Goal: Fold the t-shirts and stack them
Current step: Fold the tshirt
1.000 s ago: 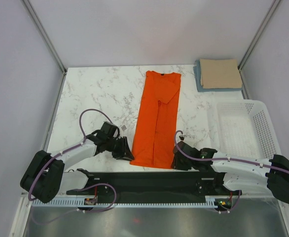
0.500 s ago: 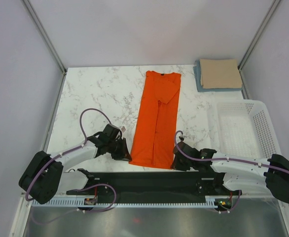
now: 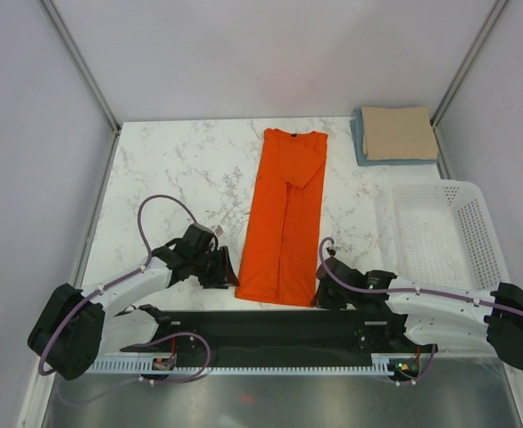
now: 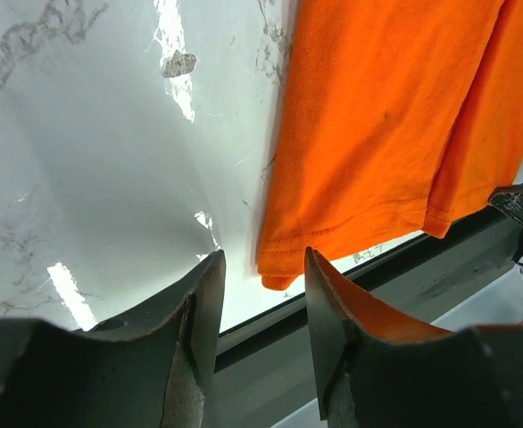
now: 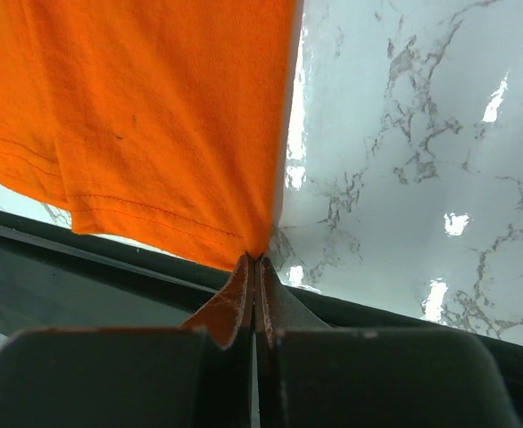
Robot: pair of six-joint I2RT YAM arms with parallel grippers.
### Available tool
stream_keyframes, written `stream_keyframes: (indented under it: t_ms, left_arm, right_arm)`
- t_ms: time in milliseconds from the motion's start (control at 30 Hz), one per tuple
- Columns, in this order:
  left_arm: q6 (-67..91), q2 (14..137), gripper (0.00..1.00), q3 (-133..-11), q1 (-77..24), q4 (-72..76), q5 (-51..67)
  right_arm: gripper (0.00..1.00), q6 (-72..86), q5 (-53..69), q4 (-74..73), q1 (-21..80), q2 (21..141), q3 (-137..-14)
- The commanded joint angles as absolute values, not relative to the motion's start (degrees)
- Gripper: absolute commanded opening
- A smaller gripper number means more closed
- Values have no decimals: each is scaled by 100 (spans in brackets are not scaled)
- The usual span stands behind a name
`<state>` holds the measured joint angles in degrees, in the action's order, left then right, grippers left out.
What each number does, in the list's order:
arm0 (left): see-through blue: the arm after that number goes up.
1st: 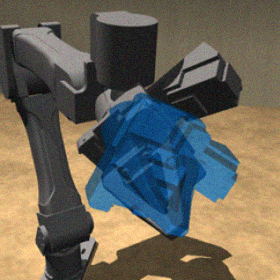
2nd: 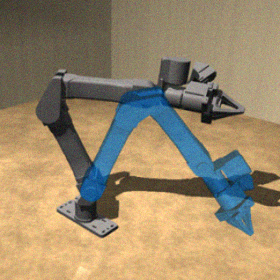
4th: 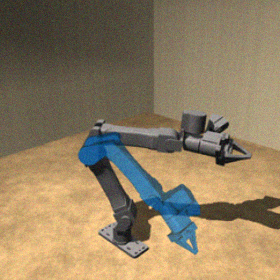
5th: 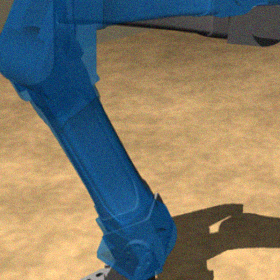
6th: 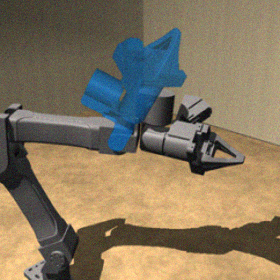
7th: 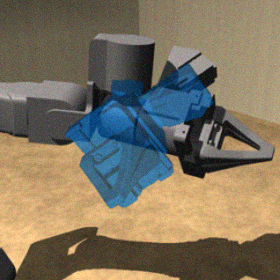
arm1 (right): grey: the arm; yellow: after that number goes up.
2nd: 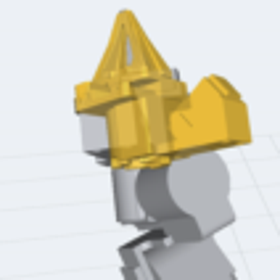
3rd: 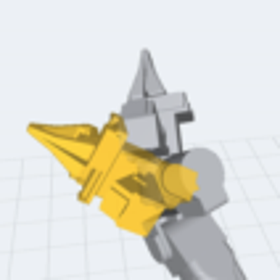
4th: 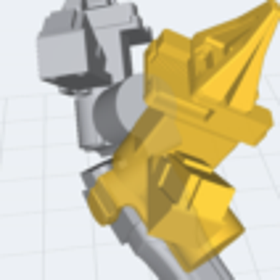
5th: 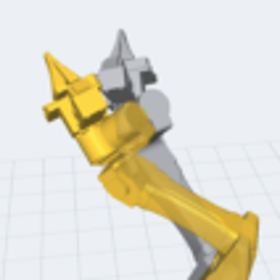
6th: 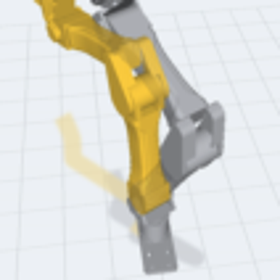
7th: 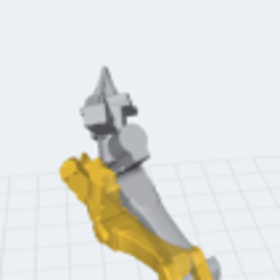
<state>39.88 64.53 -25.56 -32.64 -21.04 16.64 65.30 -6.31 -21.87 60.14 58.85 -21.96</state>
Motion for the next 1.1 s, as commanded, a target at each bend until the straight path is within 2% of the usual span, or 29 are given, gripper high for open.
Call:
stream_keyframes:
  t_ms: [0, 267, 433, 867, 1067]
  left_arm:
    - [4201, 6425, 49, -2619, -3278, -2162, 1714]
    - [4377, 6328, 50, -2391, -3287, -2005, 2073]
    - [4526, 6197, 42, -2171, -3313, -1916, 2083]
    - [4623, 6425, 39, -2092, -3384, -1723, 2083]
    - [4597, 6486, 33, -2109, -3454, -1652, 2153]
  right_arm:
    - [0, 6574, -650, -2391, 6012, 5766, -2092]
    - [0, 6592, -659, -2391, 6012, 5783, -2109]
    - [0, 6592, -659, -2391, 6012, 5792, -2092]
    - [0, 6609, -668, -2373, 6012, 5739, -2031]
    - [0, 6662, -677, -2382, 6012, 5669, -1978]
